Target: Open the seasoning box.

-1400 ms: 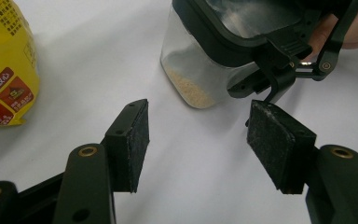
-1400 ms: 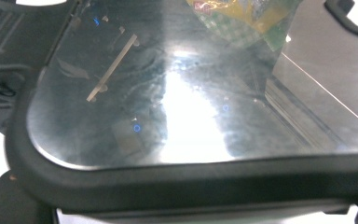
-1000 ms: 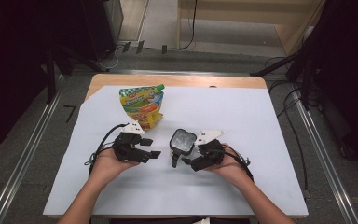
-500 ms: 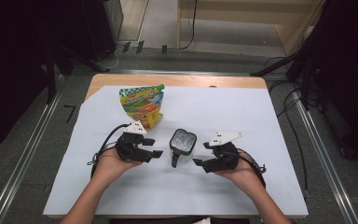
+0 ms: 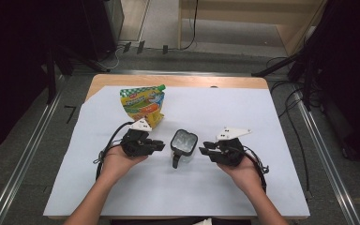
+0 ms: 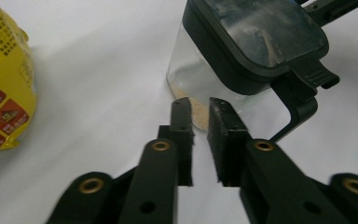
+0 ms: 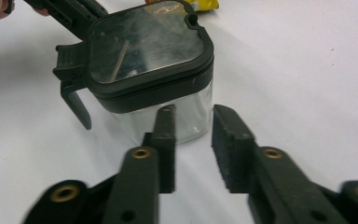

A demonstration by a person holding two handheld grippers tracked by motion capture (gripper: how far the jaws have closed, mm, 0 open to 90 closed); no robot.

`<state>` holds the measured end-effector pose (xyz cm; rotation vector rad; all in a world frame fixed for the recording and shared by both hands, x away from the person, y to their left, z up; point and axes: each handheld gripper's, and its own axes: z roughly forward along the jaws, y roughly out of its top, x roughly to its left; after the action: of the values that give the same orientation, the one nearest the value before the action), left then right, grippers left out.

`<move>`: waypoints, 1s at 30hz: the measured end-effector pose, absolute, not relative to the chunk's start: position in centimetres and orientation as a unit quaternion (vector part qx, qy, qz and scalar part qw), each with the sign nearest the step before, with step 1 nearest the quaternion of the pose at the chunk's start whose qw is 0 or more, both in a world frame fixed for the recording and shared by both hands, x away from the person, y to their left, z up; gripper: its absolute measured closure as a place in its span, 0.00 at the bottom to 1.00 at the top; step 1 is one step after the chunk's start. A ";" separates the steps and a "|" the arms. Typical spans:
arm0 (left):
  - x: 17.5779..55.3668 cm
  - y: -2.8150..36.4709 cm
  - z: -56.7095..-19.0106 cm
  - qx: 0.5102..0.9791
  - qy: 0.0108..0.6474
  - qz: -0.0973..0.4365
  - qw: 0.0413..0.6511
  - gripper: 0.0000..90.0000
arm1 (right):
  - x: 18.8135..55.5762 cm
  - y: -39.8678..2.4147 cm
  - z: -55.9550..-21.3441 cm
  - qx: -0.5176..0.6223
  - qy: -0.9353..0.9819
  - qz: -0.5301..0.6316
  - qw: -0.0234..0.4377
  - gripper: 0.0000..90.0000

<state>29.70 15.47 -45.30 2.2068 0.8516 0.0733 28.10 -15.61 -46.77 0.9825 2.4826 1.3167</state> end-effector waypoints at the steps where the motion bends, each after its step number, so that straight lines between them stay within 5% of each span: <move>1: 29.7 15.3 -45.3 0.864 0.331 0.032 0.378 0.93 | 28.1 -15.6 -46.8 0.329 0.831 0.441 0.082 0.83; 6: 29.8 14.6 -45.6 0.866 0.331 0.031 0.375 0.95 | 28.1 -15.2 -46.7 0.331 0.832 0.438 0.079 1.00; 30: 29.9 13.4 -46.4 0.868 0.334 0.034 0.366 0.99 | 27.7 -13.6 -47.0 0.339 0.839 0.419 0.075 1.00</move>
<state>29.89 13.43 -46.36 2.2315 0.8590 0.0866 27.68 -13.59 -46.99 1.0166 2.5167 1.2562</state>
